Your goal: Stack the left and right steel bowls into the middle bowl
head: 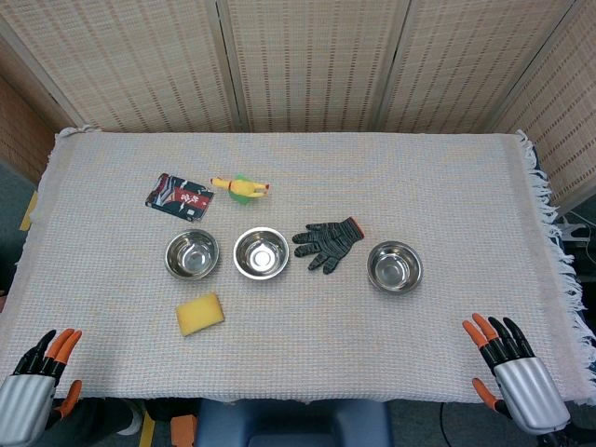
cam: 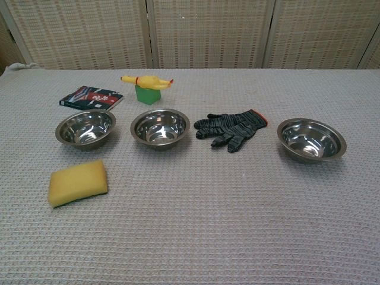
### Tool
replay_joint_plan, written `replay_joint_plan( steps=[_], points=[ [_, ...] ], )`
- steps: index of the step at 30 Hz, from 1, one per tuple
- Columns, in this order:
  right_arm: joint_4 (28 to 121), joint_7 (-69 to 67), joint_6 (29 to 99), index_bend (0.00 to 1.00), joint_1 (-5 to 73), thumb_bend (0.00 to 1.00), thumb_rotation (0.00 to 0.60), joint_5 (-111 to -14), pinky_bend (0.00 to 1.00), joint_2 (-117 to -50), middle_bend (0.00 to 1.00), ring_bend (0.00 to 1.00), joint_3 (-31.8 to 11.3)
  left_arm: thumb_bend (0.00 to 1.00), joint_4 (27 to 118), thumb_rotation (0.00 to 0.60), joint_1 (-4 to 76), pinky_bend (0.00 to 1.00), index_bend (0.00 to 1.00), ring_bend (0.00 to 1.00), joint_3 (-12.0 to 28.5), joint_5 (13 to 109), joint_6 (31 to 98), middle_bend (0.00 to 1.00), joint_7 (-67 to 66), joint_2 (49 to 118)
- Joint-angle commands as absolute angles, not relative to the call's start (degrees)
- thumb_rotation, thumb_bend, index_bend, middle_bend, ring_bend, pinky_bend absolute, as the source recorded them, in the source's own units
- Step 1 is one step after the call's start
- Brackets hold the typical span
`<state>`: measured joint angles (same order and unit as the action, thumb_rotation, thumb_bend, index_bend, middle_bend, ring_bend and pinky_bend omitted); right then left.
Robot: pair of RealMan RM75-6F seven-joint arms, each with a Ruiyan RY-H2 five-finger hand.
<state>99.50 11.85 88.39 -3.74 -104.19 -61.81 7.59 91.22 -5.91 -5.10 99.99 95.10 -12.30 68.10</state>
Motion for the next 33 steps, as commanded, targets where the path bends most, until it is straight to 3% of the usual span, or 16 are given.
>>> replay_joint_plan(
  steps=[1,8,15,19,29,33],
  points=[
    [99.29,11.79,88.48,0.00,-3.71,0.22,0.600,-104.30,0.00,-61.90,0.00,0.00,7.56,0.42,90.66,0.600,-5.43,0.22,0.06,0.06,-4.60,99.98,94.83,0.09,-12.37,68.83],
    [99.33,12.01,87.85,0.00,-3.27,0.22,0.600,-102.84,0.00,-62.14,0.00,0.00,6.66,0.42,81.82,0.600,-0.10,0.24,0.14,0.06,-0.57,100.42,91.91,0.10,-7.68,77.34],
    [99.38,13.54,86.38,0.00,-2.60,0.22,0.600,-101.11,0.00,-63.12,0.00,0.00,5.78,0.42,70.26,0.600,9.48,0.23,0.18,0.02,5.29,96.09,81.68,0.08,-8.30,88.35],
    [99.26,15.02,85.09,0.00,-2.39,0.22,0.600,-99.32,0.00,-63.60,0.00,0.00,5.40,0.42,62.27,0.600,13.72,0.23,0.18,0.02,7.80,94.48,79.26,0.08,-9.68,94.08],
    [100.19,16.29,80.98,0.00,-1.02,0.22,0.600,-95.16,0.00,-63.66,0.00,0.00,4.88,0.42,46.75,0.600,23.45,0.23,0.19,0.00,10.77,90.45,71.30,0.08,-7.34,103.44],
    [100.27,16.66,80.56,0.00,-0.78,0.22,0.600,-93.71,0.00,-63.61,0.00,0.00,4.41,0.42,40.91,0.600,26.08,0.23,0.29,0.00,10.51,89.91,70.00,0.08,-5.33,105.96]
  ],
)
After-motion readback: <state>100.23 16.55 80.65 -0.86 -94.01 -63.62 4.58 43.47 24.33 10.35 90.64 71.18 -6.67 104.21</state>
